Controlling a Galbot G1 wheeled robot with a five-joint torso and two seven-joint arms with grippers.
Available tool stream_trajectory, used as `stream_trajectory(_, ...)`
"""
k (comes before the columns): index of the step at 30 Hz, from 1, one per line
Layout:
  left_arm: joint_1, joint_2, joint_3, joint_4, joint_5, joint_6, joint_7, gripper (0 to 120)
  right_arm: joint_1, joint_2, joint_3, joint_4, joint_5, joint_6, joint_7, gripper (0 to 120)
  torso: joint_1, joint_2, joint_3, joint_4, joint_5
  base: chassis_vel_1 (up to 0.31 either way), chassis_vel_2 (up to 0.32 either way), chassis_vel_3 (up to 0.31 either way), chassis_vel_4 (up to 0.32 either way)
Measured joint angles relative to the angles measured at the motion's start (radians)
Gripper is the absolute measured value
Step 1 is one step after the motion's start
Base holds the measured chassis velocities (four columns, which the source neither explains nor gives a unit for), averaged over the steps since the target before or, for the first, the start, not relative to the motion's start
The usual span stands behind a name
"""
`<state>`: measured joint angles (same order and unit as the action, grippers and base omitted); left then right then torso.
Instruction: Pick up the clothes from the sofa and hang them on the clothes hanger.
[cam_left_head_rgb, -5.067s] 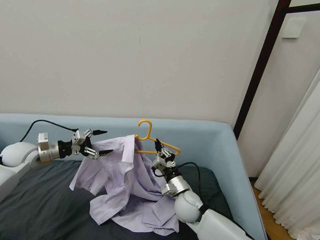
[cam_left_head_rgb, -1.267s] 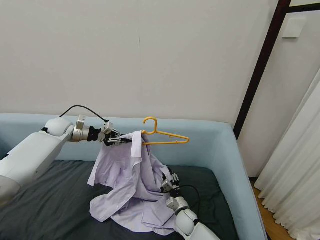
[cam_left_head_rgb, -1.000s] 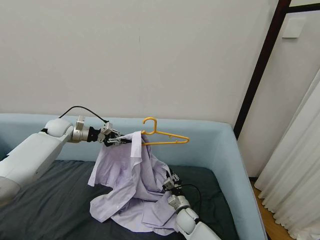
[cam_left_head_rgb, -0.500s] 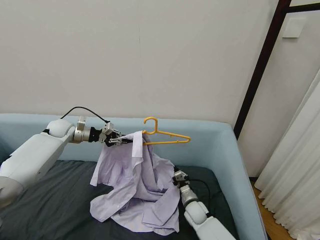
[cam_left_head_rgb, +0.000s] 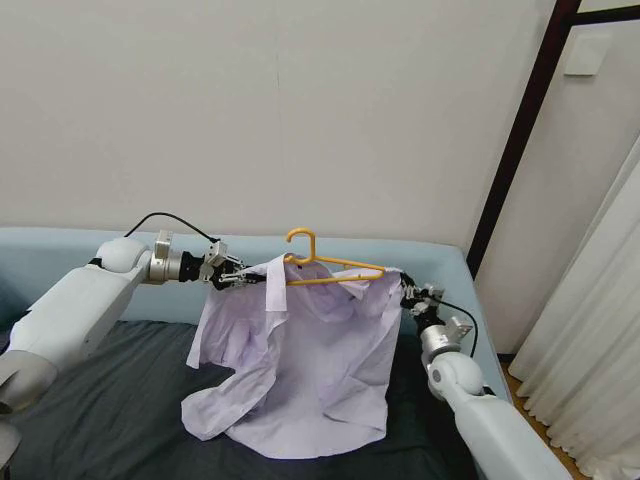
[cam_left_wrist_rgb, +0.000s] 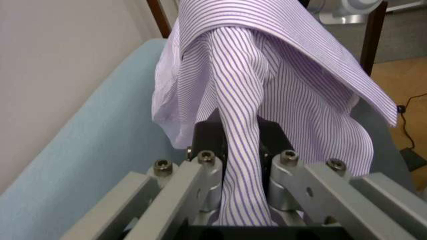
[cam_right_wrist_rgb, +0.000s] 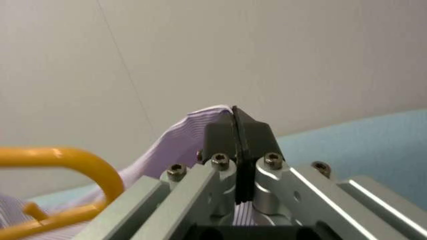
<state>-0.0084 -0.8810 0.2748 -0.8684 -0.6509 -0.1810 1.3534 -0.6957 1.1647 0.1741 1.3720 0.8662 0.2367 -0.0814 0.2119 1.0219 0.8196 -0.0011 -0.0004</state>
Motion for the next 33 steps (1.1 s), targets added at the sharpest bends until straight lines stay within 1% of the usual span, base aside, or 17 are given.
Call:
stream_trajectory(8,-0.006,0.001,0.001,-0.01,-0.003,-0.005,0.017,7,-0.008,-0.026,0.051,0.039,0.021,-0.001,0.005,0,0.0,0.0,0.0,0.0,-0.0002,0.0,0.0,0.0,0.0)
stream_trajectory(10,-0.006,0.007,0.004,-0.021,-0.004,-0.003,0.036,7,-0.001,-0.038,0.062,0.044,0.03,-0.001,0.004,0,0.0,0.0,0.0,-0.0001,-0.0002,0.0,0.0,0.0,0.0)
stream_trajectory(14,-0.007,0.01,0.006,-0.03,0.0,0.0,0.041,7,0.007,-0.057,0.074,0.06,0.056,0.003,-0.02,0,0.0,0.0,0.0,0.0001,-0.0001,0.0,0.0,0.0,0.0)
stream_trajectory(18,-0.009,0.009,0.006,-0.033,0.01,-0.005,0.004,7,0.002,-0.081,0.098,0.092,0.082,0.023,-0.099,0,0.0,0.0,0.0,0.0,-0.0001,0.0,0.0,0.0,0.0)
stream_trajectory(19,-0.009,0.009,0.006,-0.033,0.01,-0.005,0.004,7,0.002,-0.081,0.098,0.092,0.082,0.023,-0.099,0,0.0,0.0,0.0,0.0,-0.0001,0.0,0.0,0.0,0.0)
stream_trajectory(23,-0.014,0.008,0.005,-0.036,0.026,-0.027,-0.076,7,-0.044,-0.104,0.114,0.164,0.091,0.048,-0.196,0,0.0,0.0,0.0,-0.0001,-0.0002,0.0,0.0,0.0,0.0)
stream_trajectory(24,-0.014,0.008,0.005,-0.036,0.026,-0.027,-0.076,7,-0.044,-0.104,0.114,0.164,0.091,0.048,-0.196,0,0.0,0.0,0.0,-0.0001,-0.0002,0.0,0.0,0.0,0.0)
stream_trajectory(27,-0.021,0.007,0.005,-0.034,0.029,-0.033,-0.092,7,-0.078,-0.115,0.116,0.21,0.075,0.059,-0.254,0,0.0,0.0,0.0,-0.0002,0.0,0.0,0.0,0.0,0.0)
stream_trajectory(31,-0.025,0.01,0.01,-0.035,0.03,-0.035,-0.077,7,-0.079,-0.12,0.123,0.244,0.088,0.059,-0.243,0,0.0,0.0,0.0,-0.0002,-0.0001,0.0,0.0,0.0,0.0)
stream_trajectory(33,-0.028,0.014,0.014,-0.037,0.038,-0.036,-0.062,7,-0.067,-0.125,0.132,0.267,0.133,0.051,-0.216,0,0.0,0.0,0.0,0.0,-0.0003,0.0,0.0,0.0,0.0)
